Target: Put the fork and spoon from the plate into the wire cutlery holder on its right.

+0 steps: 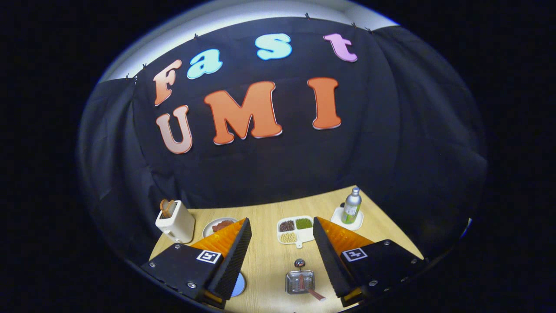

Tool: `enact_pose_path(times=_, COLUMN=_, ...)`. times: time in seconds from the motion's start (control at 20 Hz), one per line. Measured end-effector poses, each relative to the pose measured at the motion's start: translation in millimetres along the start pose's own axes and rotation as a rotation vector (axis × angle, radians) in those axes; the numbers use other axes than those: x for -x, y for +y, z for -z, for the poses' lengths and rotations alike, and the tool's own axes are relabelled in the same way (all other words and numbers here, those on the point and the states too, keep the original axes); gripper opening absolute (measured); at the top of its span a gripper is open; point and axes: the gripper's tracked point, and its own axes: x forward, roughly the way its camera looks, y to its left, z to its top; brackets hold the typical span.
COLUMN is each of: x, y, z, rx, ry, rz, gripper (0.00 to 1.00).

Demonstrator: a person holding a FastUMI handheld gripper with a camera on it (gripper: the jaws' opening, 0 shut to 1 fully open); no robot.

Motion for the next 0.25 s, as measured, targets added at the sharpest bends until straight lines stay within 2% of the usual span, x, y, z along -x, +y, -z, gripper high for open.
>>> enact_pose_path(times=0.2, x=19, y=14, z=-38, rx=0.059, ry=-0.172, rz=-0.015, gripper=0.88)
enact_pose_path(times=0.25, x=20, y=16, z=-45, rx=0.067, ry=-0.205, rz=-0.017, gripper=0.92)
